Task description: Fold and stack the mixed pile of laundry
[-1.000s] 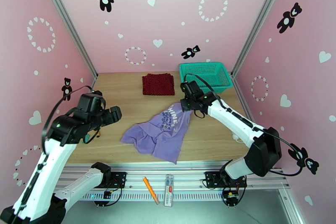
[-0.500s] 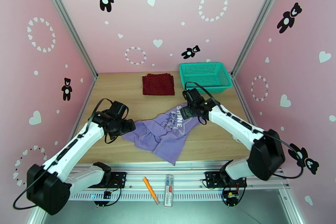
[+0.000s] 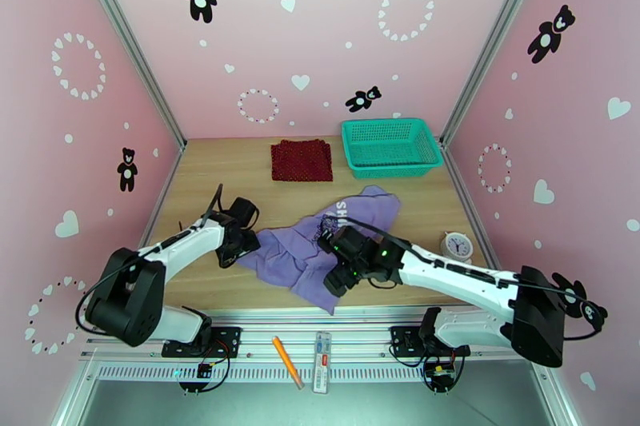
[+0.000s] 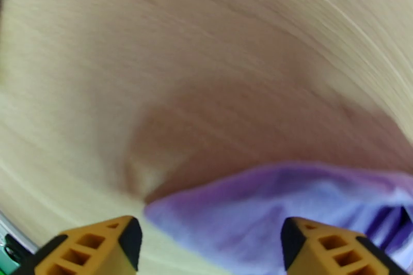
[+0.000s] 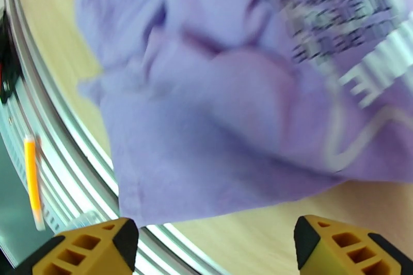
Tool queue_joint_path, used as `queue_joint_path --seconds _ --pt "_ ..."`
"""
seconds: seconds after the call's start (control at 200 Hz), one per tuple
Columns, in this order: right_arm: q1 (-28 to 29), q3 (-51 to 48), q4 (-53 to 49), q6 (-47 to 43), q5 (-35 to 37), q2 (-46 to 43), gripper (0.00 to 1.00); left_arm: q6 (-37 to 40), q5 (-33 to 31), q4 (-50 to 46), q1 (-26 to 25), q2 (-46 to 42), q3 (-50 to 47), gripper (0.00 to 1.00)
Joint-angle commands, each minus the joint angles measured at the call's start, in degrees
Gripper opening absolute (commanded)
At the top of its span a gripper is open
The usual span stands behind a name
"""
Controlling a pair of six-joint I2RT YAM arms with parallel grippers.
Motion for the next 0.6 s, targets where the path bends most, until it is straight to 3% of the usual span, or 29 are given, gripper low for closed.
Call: queue_joint_path --seconds 0.0,0.11,0.37,0.45,0.55,0.59 --pt "4.4 -1.0 3.4 2.9 1.0 3.1 0.85 -0.8 2.6 7.0 0.3 3.9 -1.7 0.66" --pt "6.8 0.0 3.7 3.2 1.7 7.6 0.85 -1.0 4.1 9.8 0.2 6.9 -2.9 0.50" --pt "10.3 4.7 4.6 3.4 1.8 18.7 0.76 -1.0 3.3 10.5 0.0 6.8 -4.3 0.00" --pt "10.7 5.5 4.6 4.1 2.7 21.1 0.58 -0.9 3.1 10.4 0.0 6.5 -4.1 0.00" --pt "10.7 6.3 4.2 5.1 4.4 22.0 0.26 -0.7 2.6 9.7 0.0 5.7 -3.5 0.00" --pt "10.7 6.7 3.5 5.3 5.4 21.3 0.08 -0.4 2.1 8.8 0.0 4.9 -3.0 0.00"
